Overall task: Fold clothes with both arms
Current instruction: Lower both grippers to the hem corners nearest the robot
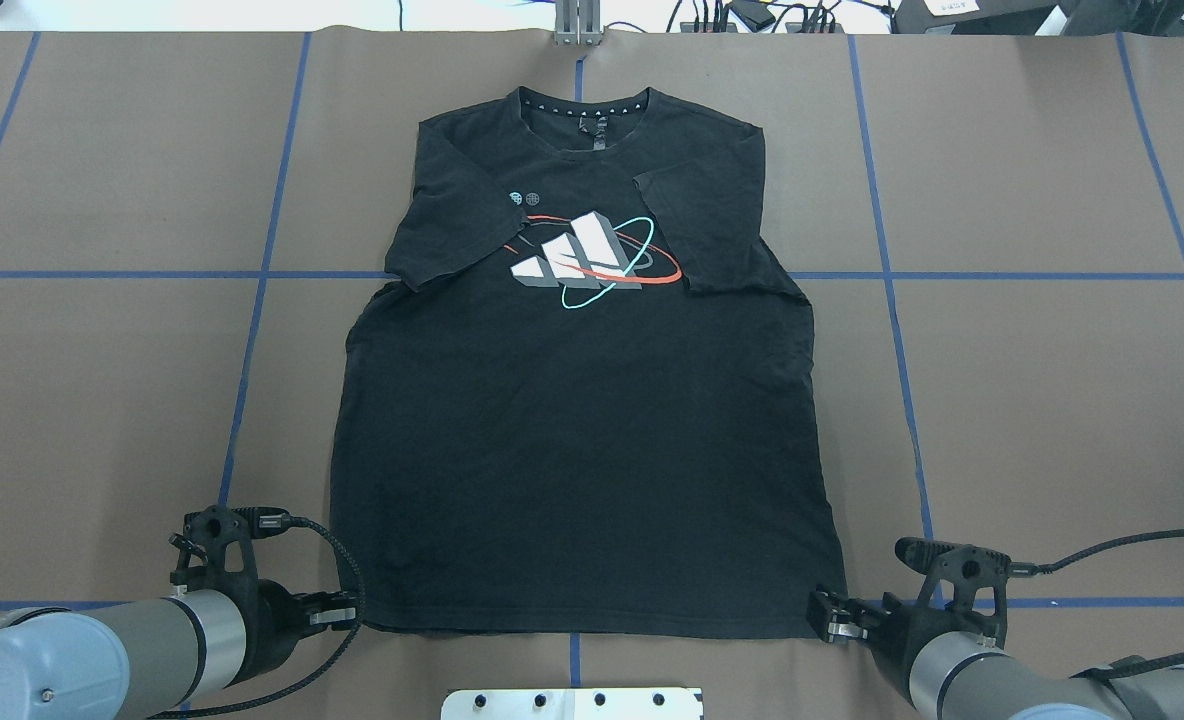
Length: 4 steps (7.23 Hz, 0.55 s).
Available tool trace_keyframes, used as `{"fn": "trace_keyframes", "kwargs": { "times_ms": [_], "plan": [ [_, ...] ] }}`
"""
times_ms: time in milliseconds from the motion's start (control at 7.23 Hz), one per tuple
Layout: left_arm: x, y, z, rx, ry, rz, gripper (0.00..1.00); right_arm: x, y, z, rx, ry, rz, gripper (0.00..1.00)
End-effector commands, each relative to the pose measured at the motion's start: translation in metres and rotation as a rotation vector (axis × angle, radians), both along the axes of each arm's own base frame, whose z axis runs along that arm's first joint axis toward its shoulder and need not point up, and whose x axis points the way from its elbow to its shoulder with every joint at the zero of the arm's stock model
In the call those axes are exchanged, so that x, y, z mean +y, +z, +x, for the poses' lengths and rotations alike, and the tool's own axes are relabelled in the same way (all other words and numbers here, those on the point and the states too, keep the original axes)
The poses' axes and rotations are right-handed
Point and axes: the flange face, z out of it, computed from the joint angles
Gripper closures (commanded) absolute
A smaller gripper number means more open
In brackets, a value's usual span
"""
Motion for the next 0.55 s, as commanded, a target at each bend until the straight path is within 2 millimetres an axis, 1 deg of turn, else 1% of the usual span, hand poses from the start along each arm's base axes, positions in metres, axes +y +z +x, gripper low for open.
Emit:
{"fn": "trace_keyframes", "kwargs": {
  "times_ms": [0, 415],
  "plan": [
    [-0.001, -0.002, -0.002, 0.005, -0.003, 0.001, 1.0, 0.016, 0.005, -0.006, 0.012, -0.022, 0.017, 0.47],
    [-0.002, -0.003, -0.003, 0.006, -0.011, 0.005, 1.0, 0.026, 0.025, -0.015, 0.054, -0.037, 0.031, 0.49]
  ]
}}
